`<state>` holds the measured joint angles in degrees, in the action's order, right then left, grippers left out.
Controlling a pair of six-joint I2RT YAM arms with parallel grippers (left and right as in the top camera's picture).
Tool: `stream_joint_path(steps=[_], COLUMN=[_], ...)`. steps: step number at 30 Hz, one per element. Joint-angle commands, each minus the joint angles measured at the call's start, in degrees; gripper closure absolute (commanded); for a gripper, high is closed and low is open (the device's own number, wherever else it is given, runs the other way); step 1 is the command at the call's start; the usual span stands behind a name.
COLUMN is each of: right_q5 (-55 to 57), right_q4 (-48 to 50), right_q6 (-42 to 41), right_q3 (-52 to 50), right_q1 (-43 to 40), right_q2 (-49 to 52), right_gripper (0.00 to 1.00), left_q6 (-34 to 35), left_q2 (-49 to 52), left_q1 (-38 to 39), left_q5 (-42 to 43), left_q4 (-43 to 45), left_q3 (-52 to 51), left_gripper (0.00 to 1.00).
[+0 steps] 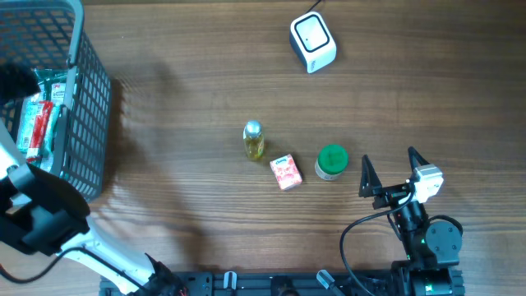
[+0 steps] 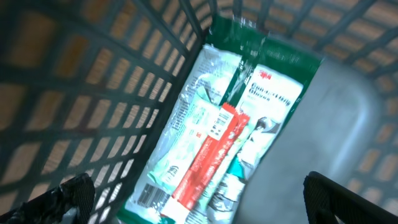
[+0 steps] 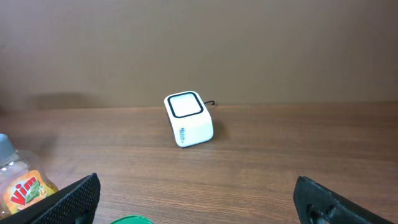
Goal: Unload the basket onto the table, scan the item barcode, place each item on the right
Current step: 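Reach the left gripper into the basket toward the green glove pack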
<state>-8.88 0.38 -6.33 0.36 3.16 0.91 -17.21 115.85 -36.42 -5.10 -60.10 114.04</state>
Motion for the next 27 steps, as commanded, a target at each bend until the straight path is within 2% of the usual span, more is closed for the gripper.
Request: stream_joint_path(steps=[1,10,27], right_q5=[0.44,0.44,0.44], right_q4=[0.20,0.20,0.20], right_q6=[0.31,0.31,0.31], right_q3=[-0.07,-0.07,-0.07], right_q1=[-0.17,-0.17,-0.17], right_q2=[-0.11,-0.11,-0.11], right_gripper=[0.00,0.00,0.00], left_q6=[-8.33,-17.16,-22.93], left_q2=[3.74,11.17,14.71], left_q1=[-1.77,-2.75,-2.75], left_q5=[4.04,9.09,9.16], left_q4=[0.20,-1.62,-1.92], left_q3=[-0.48,-0.48,-3.30], left_gripper=[0.00,0.00,0.00])
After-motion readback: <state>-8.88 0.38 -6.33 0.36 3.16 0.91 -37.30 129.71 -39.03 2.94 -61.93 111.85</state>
